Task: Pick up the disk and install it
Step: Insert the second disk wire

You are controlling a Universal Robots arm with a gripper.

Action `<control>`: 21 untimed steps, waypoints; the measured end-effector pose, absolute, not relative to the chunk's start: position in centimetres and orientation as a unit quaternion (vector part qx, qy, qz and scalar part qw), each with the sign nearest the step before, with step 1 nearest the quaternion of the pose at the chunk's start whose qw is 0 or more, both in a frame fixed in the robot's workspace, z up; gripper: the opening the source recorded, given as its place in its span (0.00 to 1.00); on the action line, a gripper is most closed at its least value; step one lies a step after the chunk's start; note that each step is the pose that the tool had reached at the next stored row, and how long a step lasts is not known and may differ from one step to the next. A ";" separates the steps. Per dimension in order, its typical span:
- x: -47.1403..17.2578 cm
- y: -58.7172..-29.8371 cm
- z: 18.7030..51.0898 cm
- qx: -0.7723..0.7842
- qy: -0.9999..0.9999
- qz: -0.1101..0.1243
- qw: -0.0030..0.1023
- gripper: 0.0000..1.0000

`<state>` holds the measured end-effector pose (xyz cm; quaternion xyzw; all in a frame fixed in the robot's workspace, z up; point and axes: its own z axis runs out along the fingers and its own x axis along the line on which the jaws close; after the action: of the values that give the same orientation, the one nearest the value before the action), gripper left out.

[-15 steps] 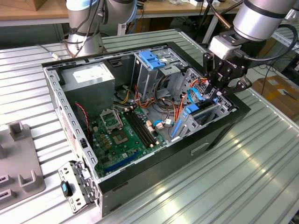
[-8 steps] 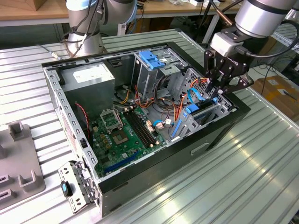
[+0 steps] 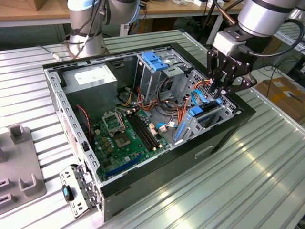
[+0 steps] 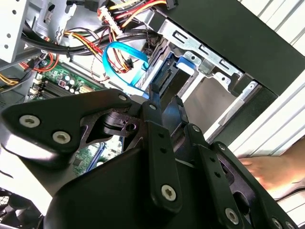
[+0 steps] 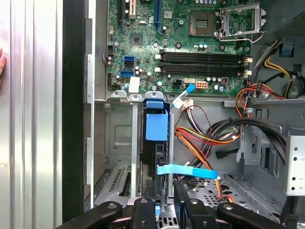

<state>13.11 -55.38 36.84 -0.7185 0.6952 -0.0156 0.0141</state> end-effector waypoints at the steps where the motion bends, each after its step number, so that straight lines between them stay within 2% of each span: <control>1: 13.1 -55.3 36.8 -0.719 0.695 -0.016 0.014 0.30; 21: 14.2 -54.9 36.8 -0.725 0.689 -0.015 0.014 0.30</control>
<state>14.24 -54.91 36.84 -0.7248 0.6886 -0.0154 0.0142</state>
